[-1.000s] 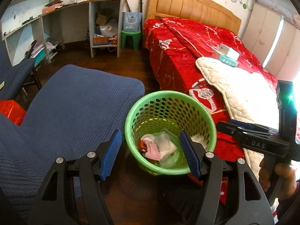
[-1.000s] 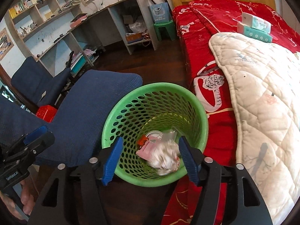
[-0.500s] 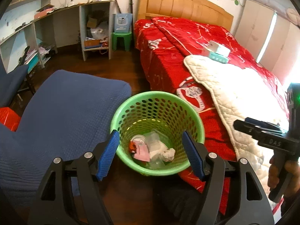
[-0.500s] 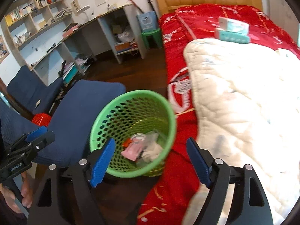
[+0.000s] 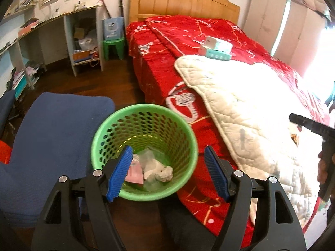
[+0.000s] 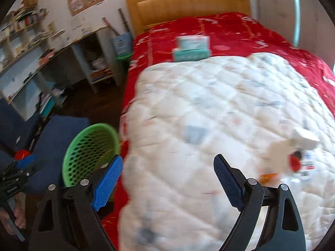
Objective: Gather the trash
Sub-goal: 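Move the right tool back over the bed toward the white foam block, then grasp the white foam block with the right tool and lift it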
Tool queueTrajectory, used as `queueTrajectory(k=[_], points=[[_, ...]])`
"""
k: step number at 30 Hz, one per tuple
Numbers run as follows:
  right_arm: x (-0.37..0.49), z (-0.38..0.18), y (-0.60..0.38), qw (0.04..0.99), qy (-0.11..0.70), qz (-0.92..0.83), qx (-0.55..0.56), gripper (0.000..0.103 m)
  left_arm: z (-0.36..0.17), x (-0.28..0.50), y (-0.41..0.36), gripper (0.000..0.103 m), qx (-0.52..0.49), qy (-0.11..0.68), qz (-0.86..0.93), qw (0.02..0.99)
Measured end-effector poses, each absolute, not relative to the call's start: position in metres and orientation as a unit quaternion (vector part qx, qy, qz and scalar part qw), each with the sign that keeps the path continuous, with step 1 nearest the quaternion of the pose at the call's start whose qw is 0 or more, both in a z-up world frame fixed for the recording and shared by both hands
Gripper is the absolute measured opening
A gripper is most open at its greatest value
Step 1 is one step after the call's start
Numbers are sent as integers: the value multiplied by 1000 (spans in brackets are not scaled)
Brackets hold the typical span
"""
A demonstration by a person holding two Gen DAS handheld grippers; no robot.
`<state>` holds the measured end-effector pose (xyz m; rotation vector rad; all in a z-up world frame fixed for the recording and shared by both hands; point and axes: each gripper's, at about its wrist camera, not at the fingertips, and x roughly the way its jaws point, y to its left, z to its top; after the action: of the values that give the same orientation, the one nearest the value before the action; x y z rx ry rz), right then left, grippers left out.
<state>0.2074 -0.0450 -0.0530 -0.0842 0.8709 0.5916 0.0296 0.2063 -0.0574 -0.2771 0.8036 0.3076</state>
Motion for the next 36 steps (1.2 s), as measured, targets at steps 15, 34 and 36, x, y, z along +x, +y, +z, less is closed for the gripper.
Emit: queueTrajectory(k=[15,34,36], points=[[295,-55,-187,899,419,119,-46,89,-55,69,146,73,-100,408,96,902],[368,-114,-220,876,473,85,-38,89,-67,113,105,73,-74,435,62,895],[372,-119,-219,874,477,80,-46,89,-67,116,101,73,-73,437,60,894]])
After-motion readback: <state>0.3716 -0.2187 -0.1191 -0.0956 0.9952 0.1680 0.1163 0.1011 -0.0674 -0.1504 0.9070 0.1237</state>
